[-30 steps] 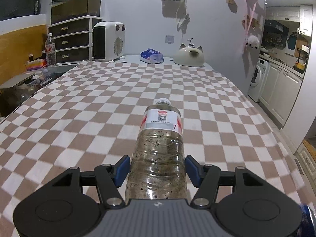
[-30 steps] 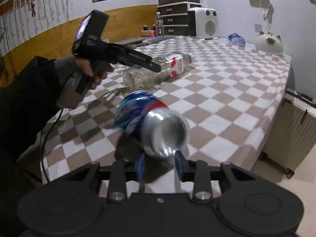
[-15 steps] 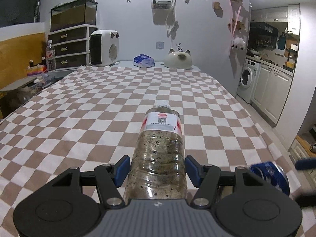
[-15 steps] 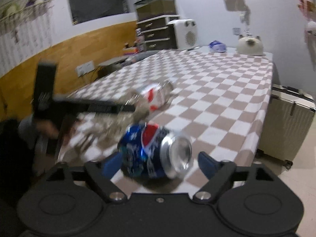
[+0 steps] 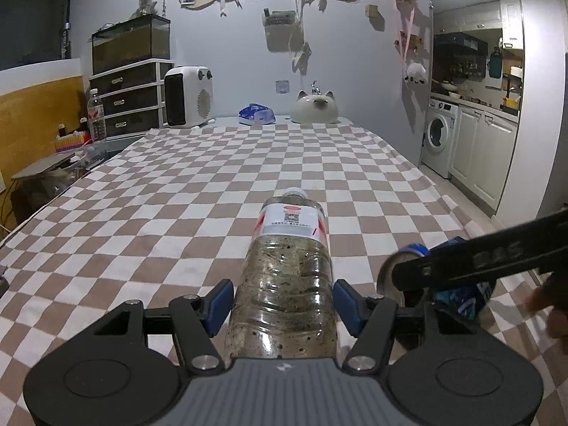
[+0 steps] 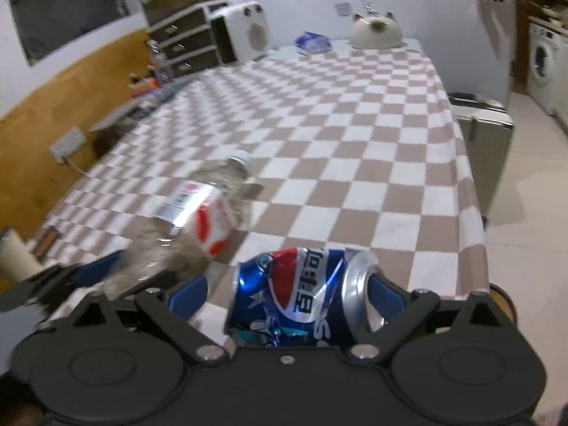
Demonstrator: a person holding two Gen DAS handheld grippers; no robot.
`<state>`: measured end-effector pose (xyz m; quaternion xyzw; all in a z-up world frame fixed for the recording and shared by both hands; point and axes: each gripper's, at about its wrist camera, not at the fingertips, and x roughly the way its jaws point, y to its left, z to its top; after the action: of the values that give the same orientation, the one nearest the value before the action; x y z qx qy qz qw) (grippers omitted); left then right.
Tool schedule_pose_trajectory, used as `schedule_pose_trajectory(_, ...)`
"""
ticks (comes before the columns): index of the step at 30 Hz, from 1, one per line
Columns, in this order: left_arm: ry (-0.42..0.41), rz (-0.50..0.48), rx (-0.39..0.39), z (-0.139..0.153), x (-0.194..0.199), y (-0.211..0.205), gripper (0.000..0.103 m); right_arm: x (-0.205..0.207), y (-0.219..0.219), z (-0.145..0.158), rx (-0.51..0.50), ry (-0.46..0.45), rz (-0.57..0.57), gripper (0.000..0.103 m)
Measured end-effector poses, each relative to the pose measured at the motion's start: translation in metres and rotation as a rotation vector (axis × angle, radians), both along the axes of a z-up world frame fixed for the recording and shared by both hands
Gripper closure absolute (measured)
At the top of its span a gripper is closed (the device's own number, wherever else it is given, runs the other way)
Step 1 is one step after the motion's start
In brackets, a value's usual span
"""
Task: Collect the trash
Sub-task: 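Lift the water bottle with the left tool while the right tool lifts the Pepsi can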
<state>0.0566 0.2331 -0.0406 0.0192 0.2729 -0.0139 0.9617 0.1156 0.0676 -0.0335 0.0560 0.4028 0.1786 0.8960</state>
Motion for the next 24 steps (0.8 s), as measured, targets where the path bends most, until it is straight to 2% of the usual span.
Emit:
schedule_pose_trajectory(3, -0.008, 0.004, 0.0, -0.001, -0.006, -0.002, 0.039, -0.002, 0.006, -0.006, -0.066, -0.04, -0.008, 0.013)
schedule_pose_trajectory(7, 0.007, 0.013, -0.017, -0.007, -0.011, -0.002, 0.031, -0.008, 0.005, -0.006, -0.104, -0.066, 0.048, 0.016)
schedule_pose_trajectory(17, -0.001, 0.038, -0.058, -0.012, -0.021, 0.0, 0.031, -0.028, -0.014, -0.003, -0.133, -0.116, 0.245, 0.022)
schedule_pose_trajectory(20, 0.004, 0.051, -0.061, -0.014, -0.018, -0.001, 0.033, -0.033, -0.021, -0.002, -0.117, -0.111, 0.261, 0.023)
schedule_pose_trajectory(21, 0.004, 0.058, -0.054, -0.015, -0.018, -0.002, 0.039, -0.034, -0.023, -0.002, -0.109, -0.11, 0.262, 0.023)
schedule_pose_trajectory(24, 0.004, 0.065, -0.046, -0.015, -0.018, -0.003, 0.04, -0.037, -0.026, -0.001, -0.091, -0.112, 0.263, 0.024)
